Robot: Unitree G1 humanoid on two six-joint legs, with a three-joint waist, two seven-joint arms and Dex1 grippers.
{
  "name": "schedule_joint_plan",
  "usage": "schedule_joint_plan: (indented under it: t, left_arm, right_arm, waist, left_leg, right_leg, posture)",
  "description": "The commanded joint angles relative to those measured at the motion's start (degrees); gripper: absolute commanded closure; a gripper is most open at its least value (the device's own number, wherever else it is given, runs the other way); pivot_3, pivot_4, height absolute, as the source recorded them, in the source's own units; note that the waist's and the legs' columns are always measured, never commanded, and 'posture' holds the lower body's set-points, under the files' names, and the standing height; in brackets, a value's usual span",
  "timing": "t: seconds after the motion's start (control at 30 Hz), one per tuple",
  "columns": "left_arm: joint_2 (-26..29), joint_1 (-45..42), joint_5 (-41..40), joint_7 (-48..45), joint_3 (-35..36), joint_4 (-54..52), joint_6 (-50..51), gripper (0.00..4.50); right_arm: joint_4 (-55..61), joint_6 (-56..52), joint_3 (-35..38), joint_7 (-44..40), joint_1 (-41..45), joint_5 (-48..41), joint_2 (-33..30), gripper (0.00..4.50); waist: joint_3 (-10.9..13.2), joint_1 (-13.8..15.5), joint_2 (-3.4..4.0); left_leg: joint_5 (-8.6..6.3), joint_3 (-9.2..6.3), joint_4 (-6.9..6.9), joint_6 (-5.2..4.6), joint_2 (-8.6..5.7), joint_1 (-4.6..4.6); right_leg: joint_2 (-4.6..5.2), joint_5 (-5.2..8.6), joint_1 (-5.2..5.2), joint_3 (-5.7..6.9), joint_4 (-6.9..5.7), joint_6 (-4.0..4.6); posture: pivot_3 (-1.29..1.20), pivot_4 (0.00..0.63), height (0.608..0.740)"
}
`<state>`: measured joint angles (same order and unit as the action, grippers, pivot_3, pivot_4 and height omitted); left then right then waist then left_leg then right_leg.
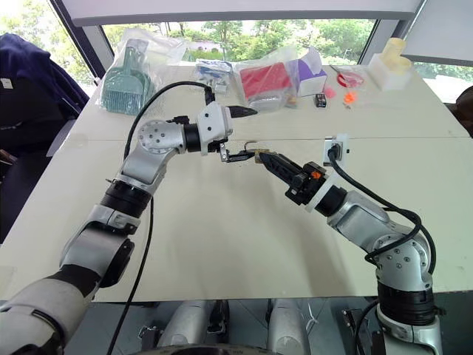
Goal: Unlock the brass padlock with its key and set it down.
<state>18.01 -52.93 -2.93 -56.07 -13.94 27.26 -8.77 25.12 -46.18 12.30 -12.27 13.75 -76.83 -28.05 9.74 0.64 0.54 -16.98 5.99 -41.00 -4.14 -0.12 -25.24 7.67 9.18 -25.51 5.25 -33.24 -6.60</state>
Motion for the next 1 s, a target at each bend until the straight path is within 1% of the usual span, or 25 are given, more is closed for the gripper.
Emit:
schedule_joint_plan:
  t: [0.03, 0.1, 0.23, 0.33, 0.4, 0.5, 0.57, 0.63, 0.7, 0.73, 0.77, 0.8, 0.9, 1.0]
  left_arm:
    - [2.8, 3.4, -1.9, -2.0, 1.4, -5.2, 6.5, 0.19]
    - [4.7, 7.4, -6.2, -4.8, 2.2, -12.0, 15.0, 0.19]
    - [8.0, 14.6, -14.4, -7.0, 3.7, -25.9, 30.9, 0.19]
    - [10.2, 18.7, -17.4, -6.2, 3.9, -34.1, 38.0, 0.19]
    - [10.7, 20.0, -18.7, -5.1, 4.3, -37.1, 40.9, 0.19]
    - [10.9, 21.0, -19.9, -3.8, 4.7, -39.3, 43.2, 0.19]
    - [11.0, 21.4, -20.6, -3.0, 4.9, -40.1, 44.1, 0.16]
    - [11.1, 21.5, -20.6, -2.4, 4.8, -40.7, 44.4, 0.16]
    - [11.3, 21.5, -20.5, -2.2, 4.5, -40.9, 44.4, 0.16]
    - [11.5, 21.5, -20.5, -2.1, 4.4, -40.9, 44.3, 0.16]
    - [11.6, 21.5, -20.5, -2.1, 4.4, -41.0, 44.3, 0.16]
    - [11.9, 21.5, -20.6, -2.2, 4.4, -40.9, 44.2, 0.16]
    - [13.0, 21.9, -20.5, -2.6, 4.7, -40.5, 43.9, 0.16]
    - [14.4, 22.7, -20.8, -2.1, 5.3, -39.8, 45.0, 0.16]
  right_arm:
    - [-2.8, -0.4, 1.8, 1.4, -1.5, 2.1, -1.5, 4.50]
    - [-6.9, -3.0, 0.8, 2.1, -2.2, 4.5, -3.5, 4.50]
    - [-14.6, -7.0, 1.0, 3.8, 0.3, 3.5, -3.2, 4.50]
    - [-18.6, -9.5, -1.2, 2.1, 2.7, 6.8, -3.7, 4.50]
    - [-20.3, -10.8, -2.0, 0.7, 3.9, 8.5, -3.7, 4.50]
    - [-21.8, -12.1, -2.4, -1.1, 5.2, 10.5, -3.6, 4.50]
    - [-22.2, -12.2, -2.8, -2.7, 5.9, 12.4, -3.8, 3.46]
    - [-22.3, -12.2, -2.8, -4.1, 6.0, 14.1, -3.9, 2.60]
    - [-21.9, -12.3, -2.6, -5.3, 5.8, 15.6, -4.5, 1.50]
    - [-21.6, -12.2, -2.4, -5.9, 5.4, 16.5, -5.1, 0.88]
    - [-21.1, -12.2, -2.1, -6.4, 5.0, 17.3, -5.7, 0.41]
    - [-20.3, -11.7, -1.8, -7.3, 4.3, 18.6, -7.0, 0.04]
    - [-16.1, -9.4, -0.8, -11.7, 0.5, 22.5, -12.2, 0.04]
    - [-11.0, -5.0, 2.9, -16.9, -5.2, 25.6, -17.0, 0.04]
  waist:
    - [0.0, -0.1, 0.00]
    - [0.0, 0.1, 0.00]
    - [0.0, -0.1, 0.01]
    - [0.0, -0.1, 0.03]
    - [0.0, 0.0, 0.03]
    - [0.0, 0.1, 0.03]
    - [0.0, 0.0, 0.03]
    - [0.0, 0.0, 0.03]
    - [0.0, 0.0, 0.03]
    - [0.0, 0.0, 0.03]
    - [0.0, 0.0, 0.03]
    - [0.0, 0.1, 0.03]
    - [0.0, 0.3, 0.03]
    - [0.0, 0.1, 0.03]
  left_leg:
    - [0.00, 0.00, 0.00, 0.00, 0.00, 0.00]
    - [0.00, 0.01, 0.00, 0.00, 0.00, 0.00]
    - [0.06, 0.01, -0.01, 0.10, 0.00, -0.02]
    - [0.17, 0.00, -0.01, 0.29, 0.00, -0.01]
    - [0.04, -0.03, 0.00, 0.07, 0.01, 0.01]
    - [0.04, -0.05, 0.00, 0.07, 0.00, 0.01]
    - [0.04, -0.04, -0.01, 0.08, -0.01, 0.00]
    - [0.04, -0.03, 0.00, 0.08, -0.02, 0.00]
    - [0.05, -0.04, 0.00, 0.08, -0.02, 0.00]
    - [0.05, -0.03, 0.00, 0.08, -0.02, 0.00]
    - [0.06, -0.03, 0.00, 0.10, -0.02, 0.00]
    - [0.06, -0.02, 0.00, 0.11, -0.02, 0.00]
    - [0.06, -0.04, 0.00, 0.11, -0.04, 0.00]
    - [0.05, -0.02, 0.00, 0.11, -0.05, -0.02]
  right_leg:
    - [0.00, 0.00, 0.00, 0.00, 0.00, 0.00]
    - [0.00, 0.00, 0.00, 0.00, -0.01, 0.00]
    - [0.03, 0.09, 0.00, -0.02, 0.01, 0.16]
    - [0.02, 0.11, -0.01, -0.02, 0.00, 0.19]
    - [0.00, 0.12, -0.01, -0.02, -0.02, 0.20]
    - [-0.02, 0.12, -0.01, -0.02, -0.04, 0.20]
    - [-0.02, 0.12, 0.00, -0.01, -0.03, 0.19]
    - [-0.02, 0.12, 0.01, -0.01, -0.02, 0.19]
    - [-0.04, 0.12, 0.01, -0.01, -0.02, 0.18]
    - [-0.04, 0.12, 0.01, -0.01, -0.02, 0.18]
    - [-0.04, 0.12, 0.01, -0.01, -0.02, 0.18]
    - [-0.04, 0.12, 0.01, -0.01, -0.02, 0.18]
    - [-0.02, 0.13, 0.04, -0.01, 0.00, 0.18]
    - [-0.01, 0.13, 0.03, -0.01, 0.05, 0.18]
  posture:
    - [0.00, 0.150, 0.735]
    - [0.00, 0.150, 0.735]
    - [0.00, 0.150, 0.735]
    - [0.00, 0.150, 0.735]
    - [0.00, 0.150, 0.735]
    - [0.00, 0.150, 0.735]
    - [0.00, 0.150, 0.735]
    - [0.00, 0.150, 0.735]
    - [0.00, 0.150, 0.735]
    - [0.00, 0.150, 0.735]
    - [0.00, 0.150, 0.735]
    - [0.00, 0.150, 0.735]
    - [0.00, 0.150, 0.735]
    - [0.00, 0.150, 0.735]
